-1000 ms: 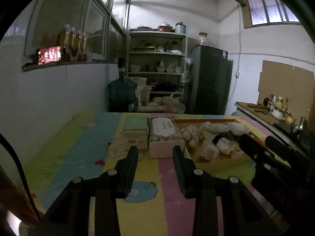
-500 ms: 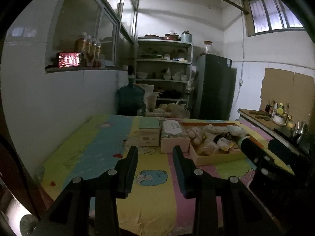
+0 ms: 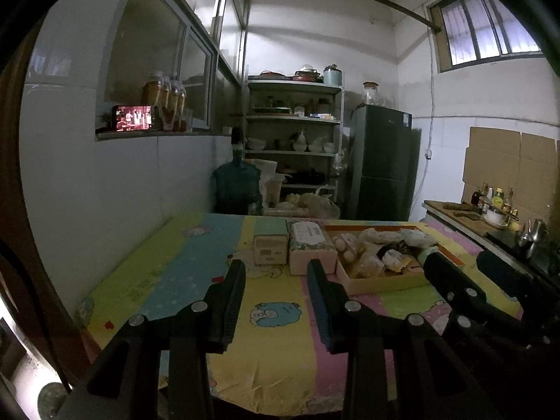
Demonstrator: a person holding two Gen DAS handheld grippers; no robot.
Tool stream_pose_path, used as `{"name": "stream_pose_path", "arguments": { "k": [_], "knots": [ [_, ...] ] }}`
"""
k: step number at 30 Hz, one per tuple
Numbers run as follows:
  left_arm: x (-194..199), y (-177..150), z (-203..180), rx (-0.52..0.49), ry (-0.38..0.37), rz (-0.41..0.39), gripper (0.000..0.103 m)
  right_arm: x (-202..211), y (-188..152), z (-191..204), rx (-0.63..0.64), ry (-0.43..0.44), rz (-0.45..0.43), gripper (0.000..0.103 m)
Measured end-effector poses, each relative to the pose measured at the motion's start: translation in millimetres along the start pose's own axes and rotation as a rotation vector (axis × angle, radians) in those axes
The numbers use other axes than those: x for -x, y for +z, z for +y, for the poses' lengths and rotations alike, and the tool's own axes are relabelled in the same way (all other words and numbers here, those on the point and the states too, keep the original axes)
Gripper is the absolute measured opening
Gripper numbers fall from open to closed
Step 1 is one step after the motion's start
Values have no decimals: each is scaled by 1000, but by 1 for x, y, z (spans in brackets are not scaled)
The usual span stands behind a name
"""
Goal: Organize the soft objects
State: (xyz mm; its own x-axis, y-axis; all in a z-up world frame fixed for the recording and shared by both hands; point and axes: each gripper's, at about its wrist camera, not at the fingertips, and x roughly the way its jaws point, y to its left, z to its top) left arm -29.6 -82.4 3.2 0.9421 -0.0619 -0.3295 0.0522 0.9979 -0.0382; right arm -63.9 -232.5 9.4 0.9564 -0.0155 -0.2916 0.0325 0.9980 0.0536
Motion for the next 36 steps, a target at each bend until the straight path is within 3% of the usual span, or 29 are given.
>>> {"name": "stream_pose_path", "arguments": {
  "k": [36],
  "knots": [
    [13,1,1,-16,-18,-25,41,7,3,5,2,4,-21,71]
  ]
}}
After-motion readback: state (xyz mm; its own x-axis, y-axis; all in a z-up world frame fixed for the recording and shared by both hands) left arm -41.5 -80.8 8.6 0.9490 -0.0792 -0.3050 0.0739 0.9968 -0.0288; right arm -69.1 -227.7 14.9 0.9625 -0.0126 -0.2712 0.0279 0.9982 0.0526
